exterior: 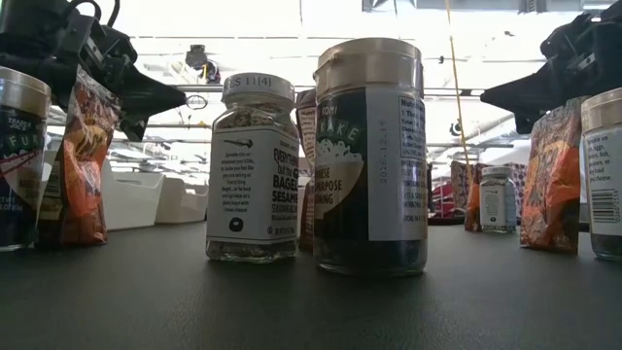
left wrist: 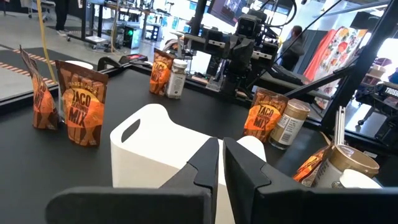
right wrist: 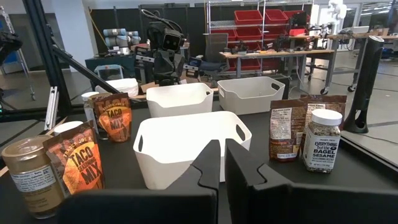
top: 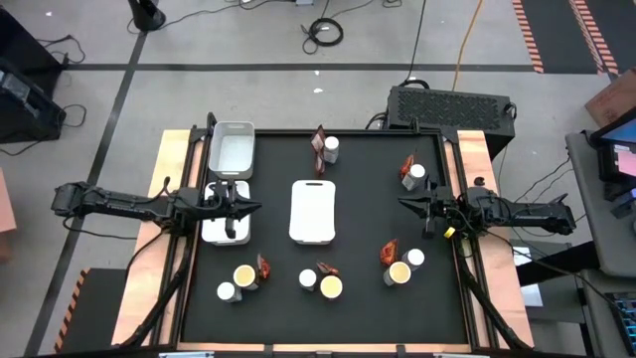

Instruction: Sort spices by type

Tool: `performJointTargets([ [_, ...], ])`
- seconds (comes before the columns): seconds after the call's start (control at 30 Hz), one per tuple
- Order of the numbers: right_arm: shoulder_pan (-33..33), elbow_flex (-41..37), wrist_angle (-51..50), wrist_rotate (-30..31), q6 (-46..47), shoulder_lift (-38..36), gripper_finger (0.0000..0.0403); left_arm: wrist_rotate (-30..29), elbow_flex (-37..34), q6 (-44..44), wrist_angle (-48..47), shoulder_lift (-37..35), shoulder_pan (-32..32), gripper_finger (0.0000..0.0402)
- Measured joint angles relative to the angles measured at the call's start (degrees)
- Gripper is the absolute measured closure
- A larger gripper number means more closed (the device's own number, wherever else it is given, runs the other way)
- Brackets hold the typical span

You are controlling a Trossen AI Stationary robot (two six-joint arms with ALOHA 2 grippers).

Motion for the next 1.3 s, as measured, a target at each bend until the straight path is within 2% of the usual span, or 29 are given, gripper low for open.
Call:
performJointTargets([
  [0.33,0.0,0.0,0.0,0.0,0.0,0.0,0.0403,0.0,0.0,1.9,0.0,0.0,0.0,0.0375],
  [0.47,0.0,0.0,0.4,0.0,0.1,0.0,0.0403,-2.9,0.0,3.9,1.6,0.0,0.0,0.0375],
  [0.7,0.0,0.0,1.0,0.0,0.1,0.0,0.0403,-3.0,0.0,-4.7,10.1,0.0,0.0,0.0375],
  [1.0,0.0,0.0,9.6,0.3,-1.6,0.0,0.0403,-3.1,1.2,-6.1,12.1,0.1,0.0,0.0375],
  [1.17,0.0,0.1,15.3,0.5,-3.8,0.0,0.0403,-2.9,4.0,-5.2,11.9,0.1,0.0,0.0375],
  [1.3,0.0,1.5,15.3,0.6,-3.9,0.5,0.0403,-2.8,7.1,-3.2,10.1,0.1,0.1,0.0375],
])
